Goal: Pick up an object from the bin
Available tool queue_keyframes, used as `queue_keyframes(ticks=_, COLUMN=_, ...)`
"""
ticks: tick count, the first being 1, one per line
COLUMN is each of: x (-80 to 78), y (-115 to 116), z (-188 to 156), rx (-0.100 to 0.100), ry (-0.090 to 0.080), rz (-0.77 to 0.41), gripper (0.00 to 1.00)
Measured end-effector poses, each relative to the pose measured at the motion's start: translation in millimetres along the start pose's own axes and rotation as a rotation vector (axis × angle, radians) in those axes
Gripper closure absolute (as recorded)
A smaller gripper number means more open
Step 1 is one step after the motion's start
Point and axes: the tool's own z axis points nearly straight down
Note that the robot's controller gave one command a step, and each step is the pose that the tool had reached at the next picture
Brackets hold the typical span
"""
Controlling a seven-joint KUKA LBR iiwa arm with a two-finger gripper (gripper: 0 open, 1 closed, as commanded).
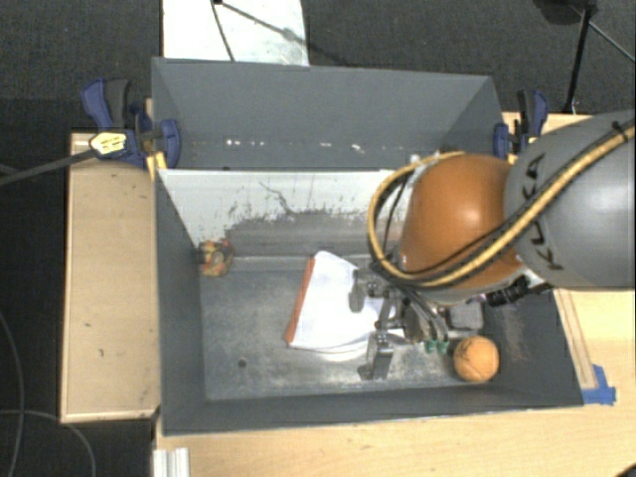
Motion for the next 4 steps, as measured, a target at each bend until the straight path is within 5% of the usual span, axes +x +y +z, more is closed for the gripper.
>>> queue_keyframes(ticks=1, x=-1.6, y=0, z=-4, rx=-0.001, ry=-0.008, rz=0.003, gripper=0.00)
queue_keyframes(ticks=2, x=-8.0, y=0, z=37, rx=-0.002, ry=-0.017, rz=0.007, gripper=0.00)
queue_keyframes(ticks=3, x=-23.5, y=-23, z=99, rx=0.000, ry=-0.006, rz=-0.137, gripper=1.00)
queue_keyframes(ticks=4, x=-23.5, y=-23, z=99, rx=0.000, ry=-0.006, rz=-0.135, gripper=1.00)
